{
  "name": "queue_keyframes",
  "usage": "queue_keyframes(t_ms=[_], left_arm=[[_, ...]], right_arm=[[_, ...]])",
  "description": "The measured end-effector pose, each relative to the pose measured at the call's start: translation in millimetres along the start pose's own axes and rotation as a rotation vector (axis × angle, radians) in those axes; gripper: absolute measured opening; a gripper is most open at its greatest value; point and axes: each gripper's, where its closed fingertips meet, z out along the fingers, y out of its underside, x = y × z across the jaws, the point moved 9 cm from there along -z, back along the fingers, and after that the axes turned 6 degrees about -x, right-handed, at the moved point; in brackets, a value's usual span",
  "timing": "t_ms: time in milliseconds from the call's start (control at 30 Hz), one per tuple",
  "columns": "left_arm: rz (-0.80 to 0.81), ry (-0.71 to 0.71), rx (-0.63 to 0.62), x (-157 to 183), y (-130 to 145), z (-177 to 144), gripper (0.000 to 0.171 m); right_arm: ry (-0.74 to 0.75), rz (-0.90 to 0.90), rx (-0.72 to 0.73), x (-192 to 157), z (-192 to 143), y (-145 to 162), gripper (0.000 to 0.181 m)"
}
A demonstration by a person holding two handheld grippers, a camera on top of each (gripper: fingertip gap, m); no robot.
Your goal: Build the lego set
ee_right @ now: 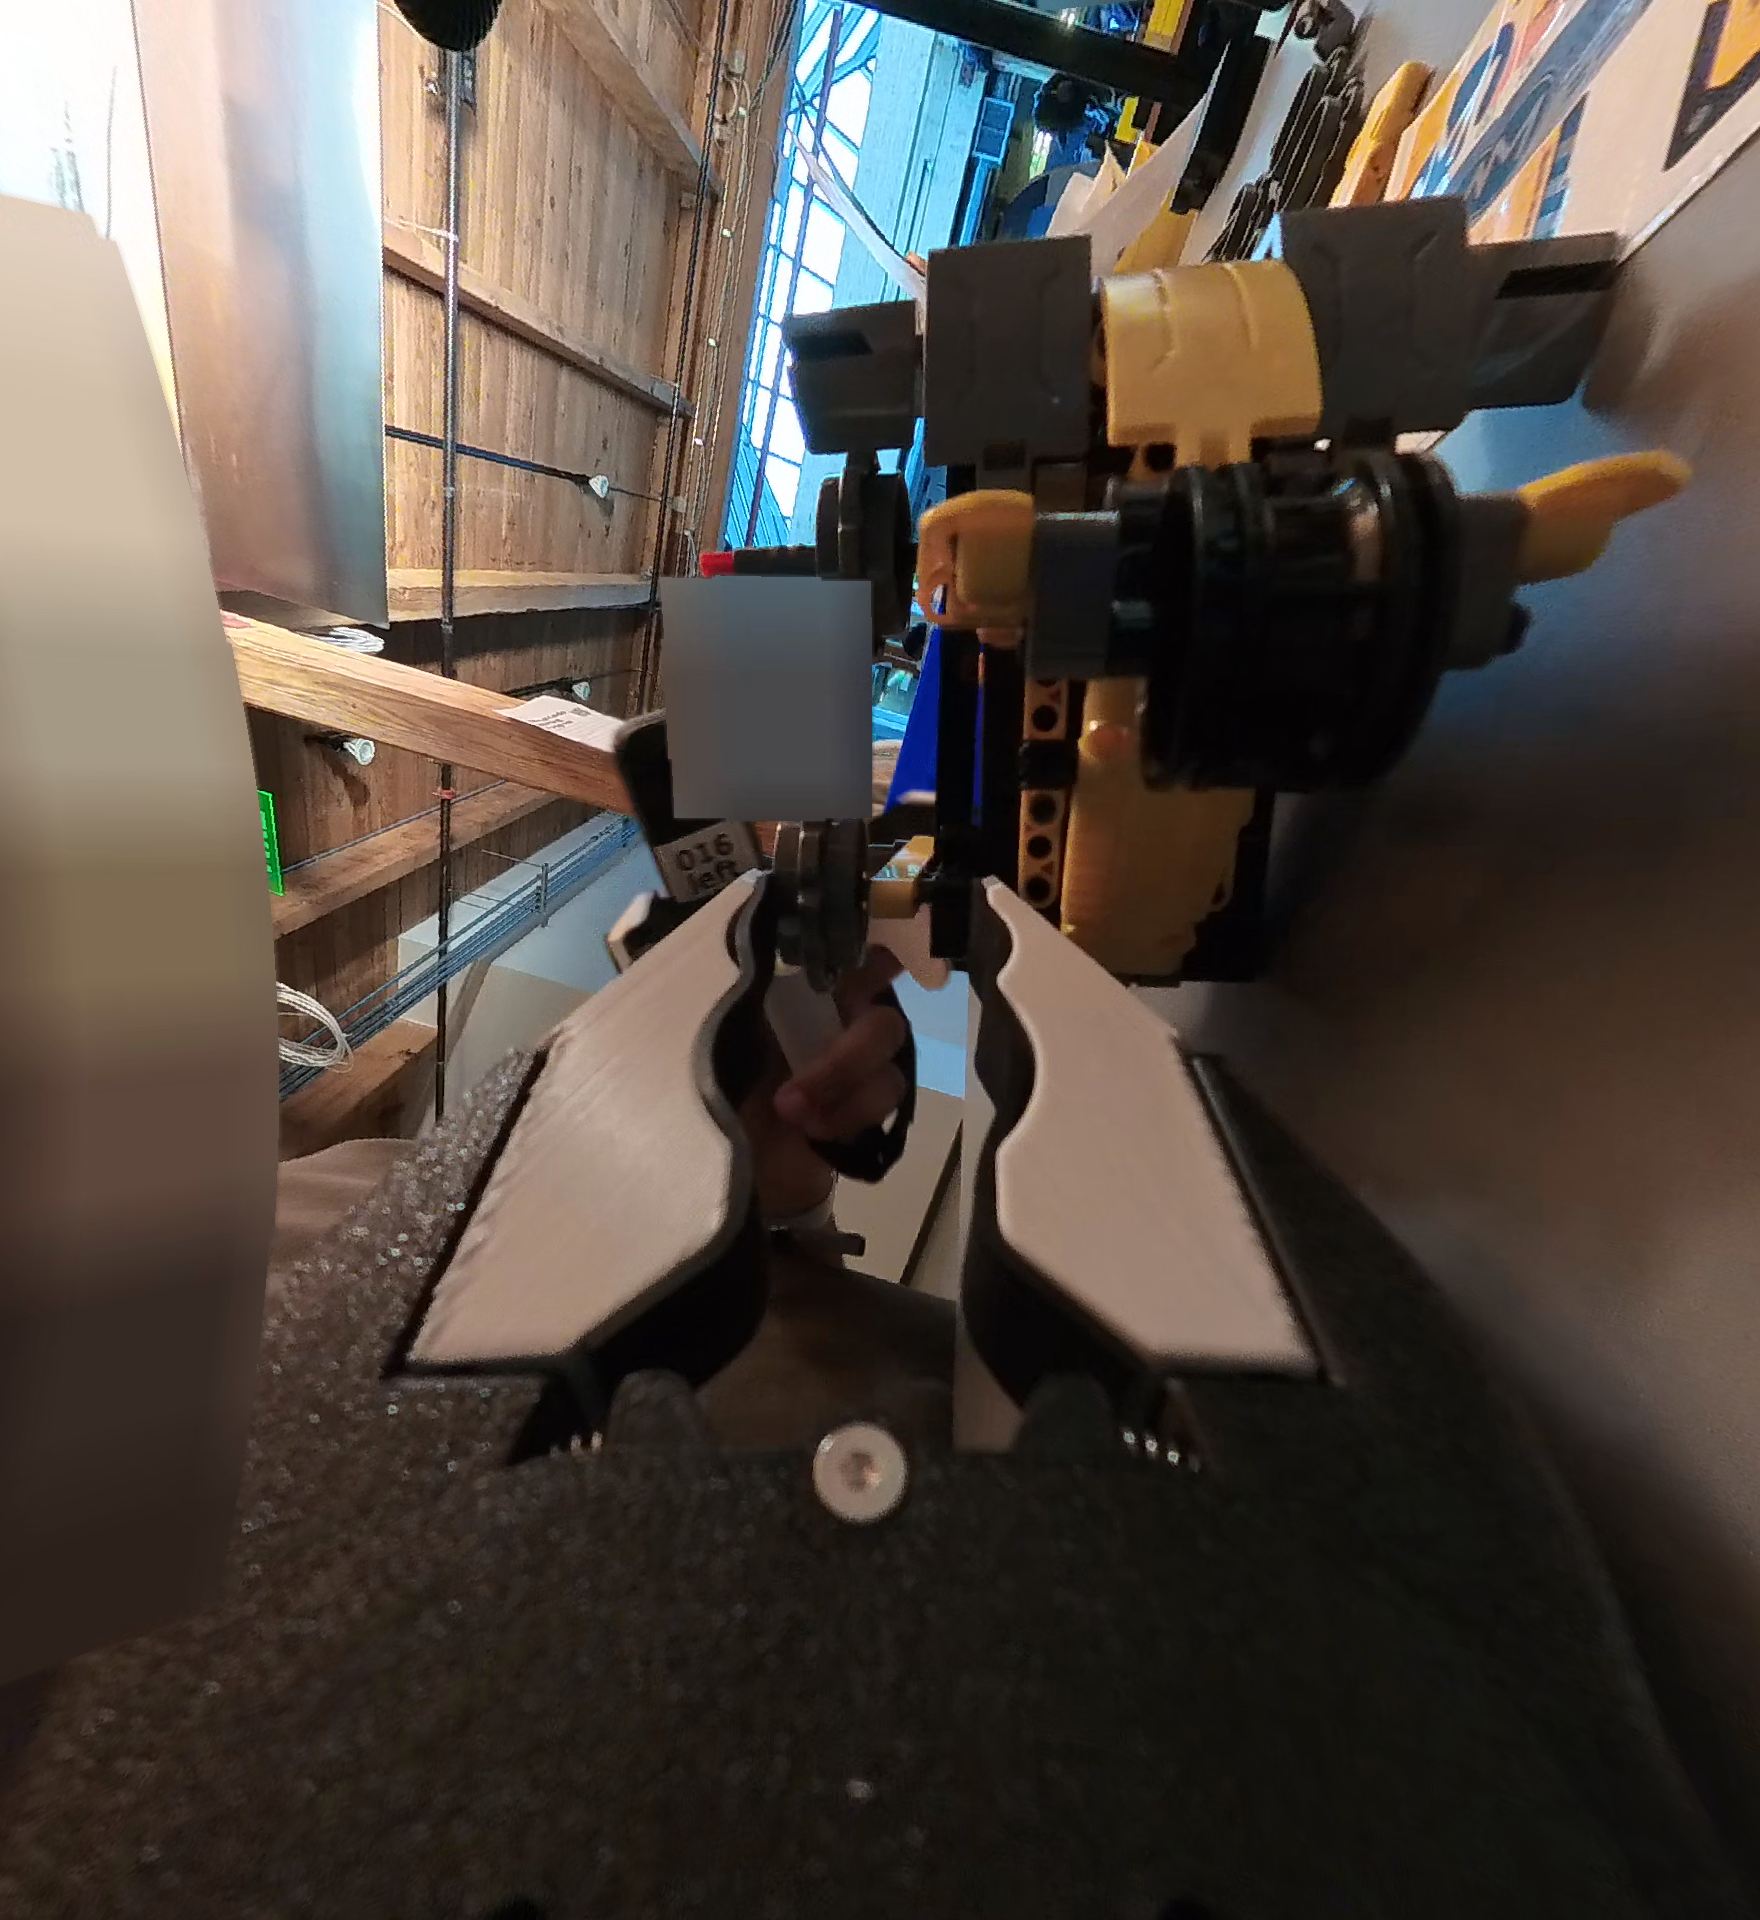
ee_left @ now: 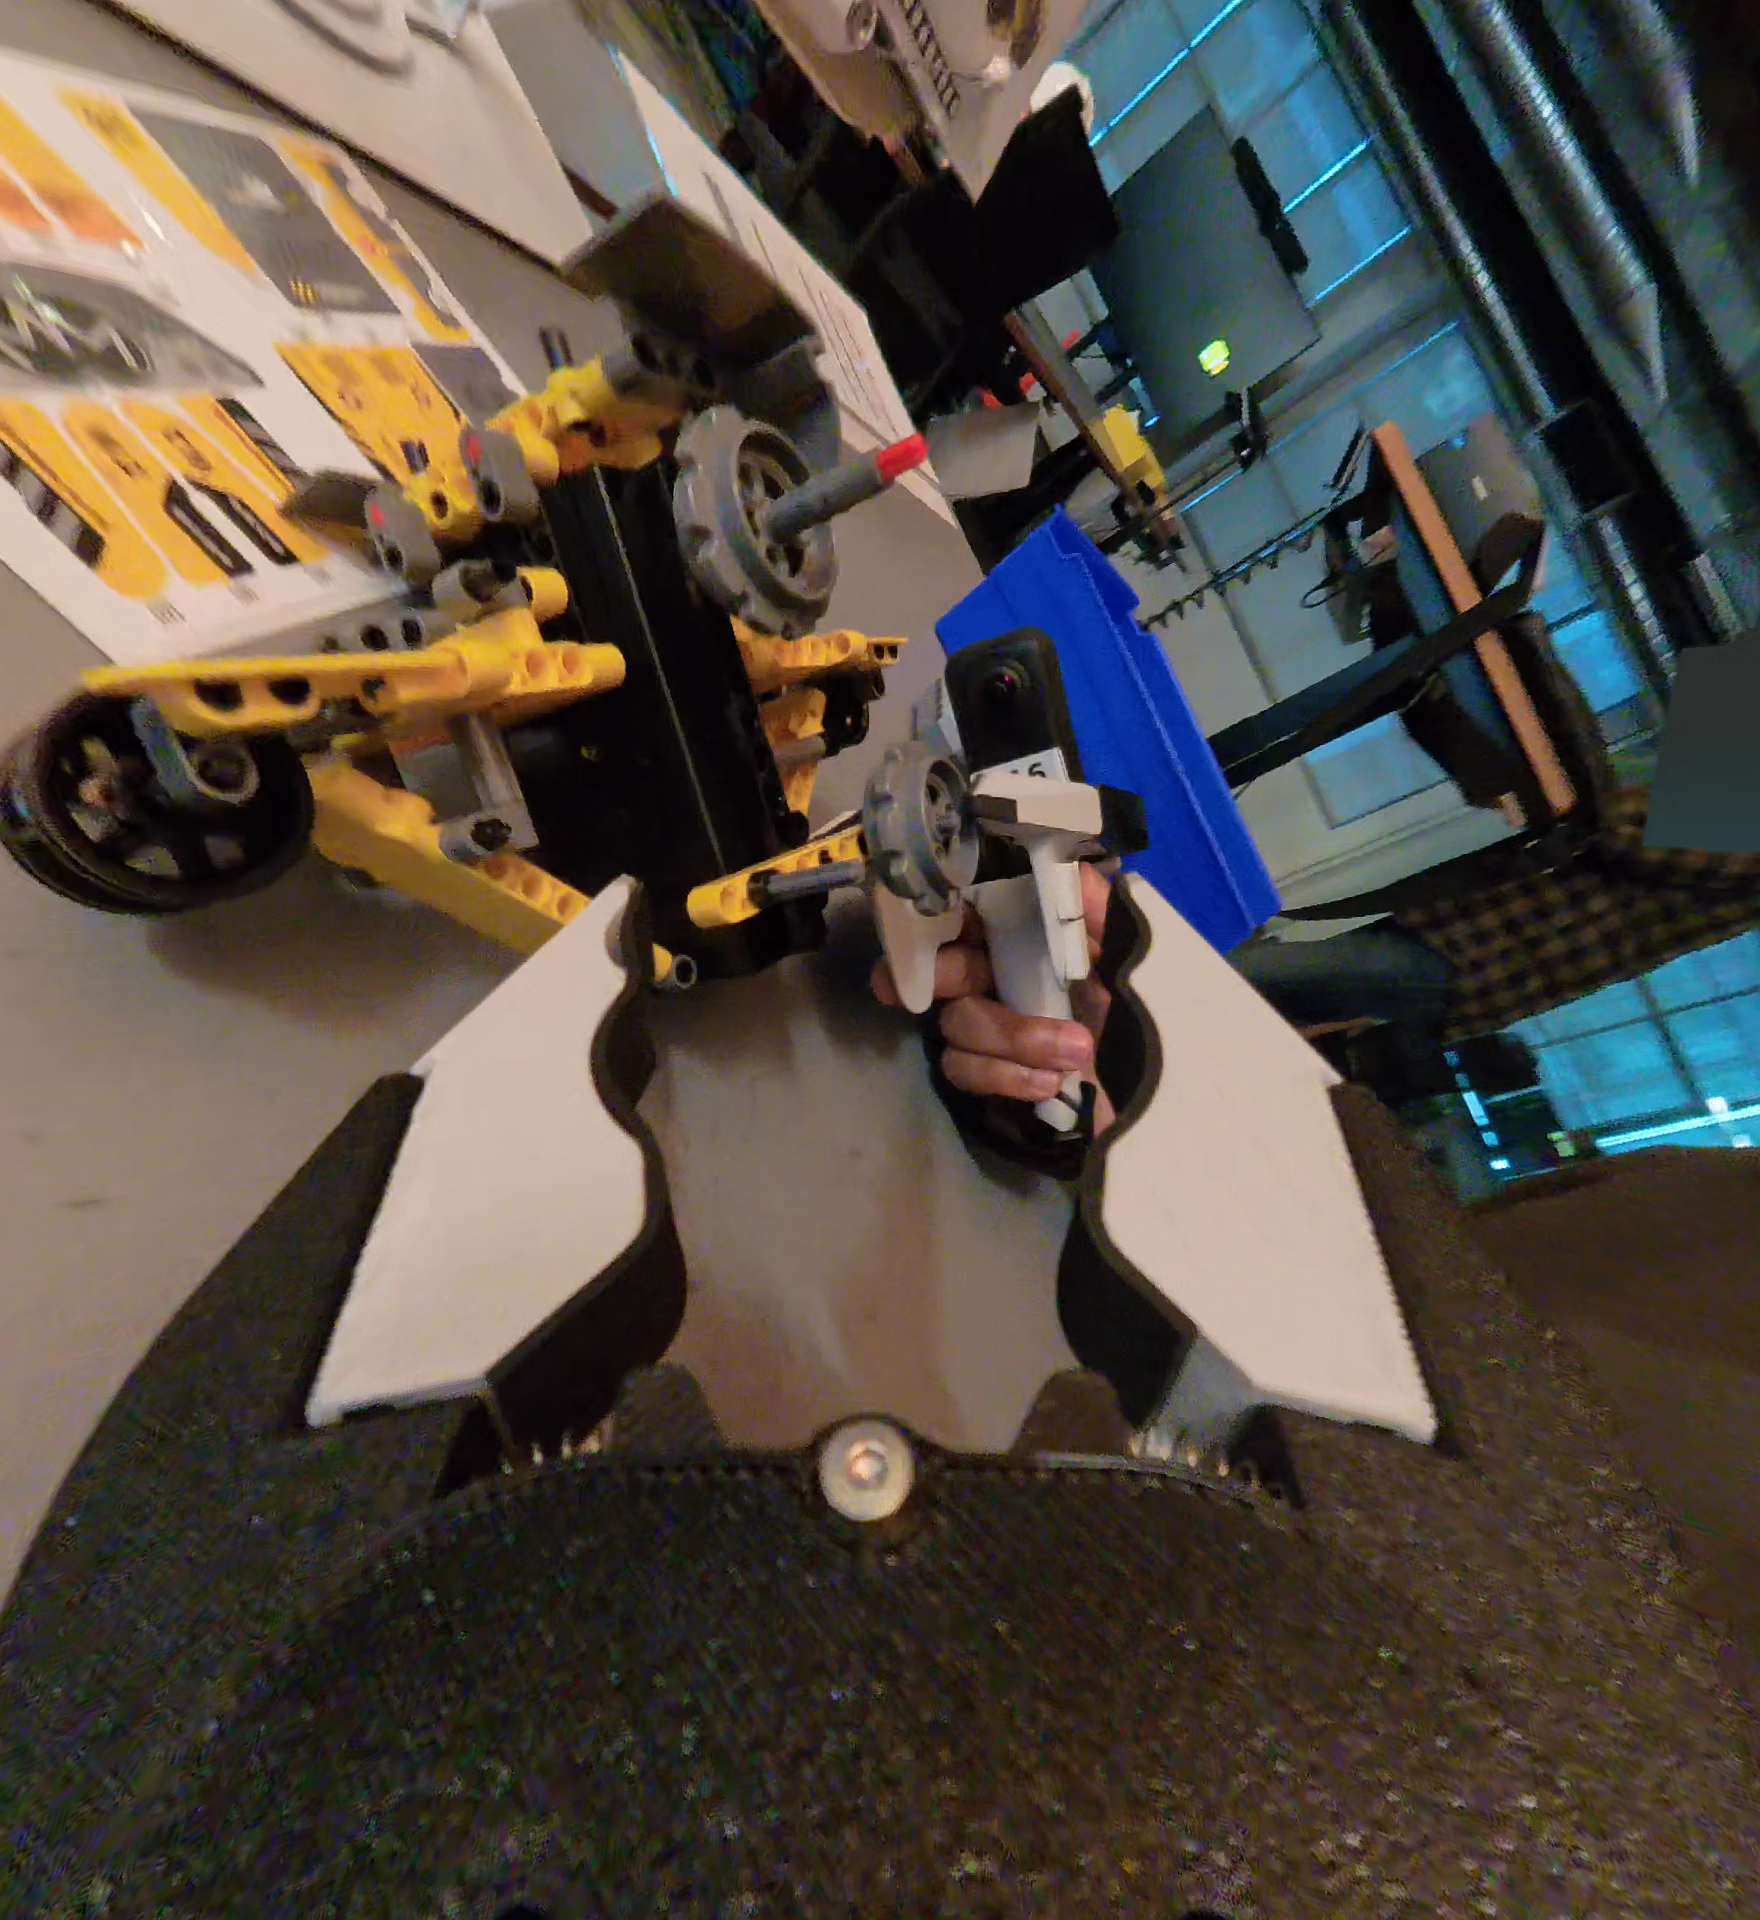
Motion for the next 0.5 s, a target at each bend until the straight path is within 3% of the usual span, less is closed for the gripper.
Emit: queue_keyframes(t_ms=[200,367,500], left_arm=[[-0.074,0.068,-0.008,-5.3,-2.5,15.8,0.08],[-0.1,0.049,-0.037,-15.0,-4.0,18.2,0.049],[-0.145,0.101,-0.041,-16.0,-4.3,17.1,0.058]], right_arm=[[0.021,-0.028,-0.014,-2.2,2.6,2.2,0.036],[0.01,-0.021,-0.012,-1.1,1.4,3.3,0.036],[0.009,-0.023,-0.018,-1.0,1.6,2.8,0.035]])
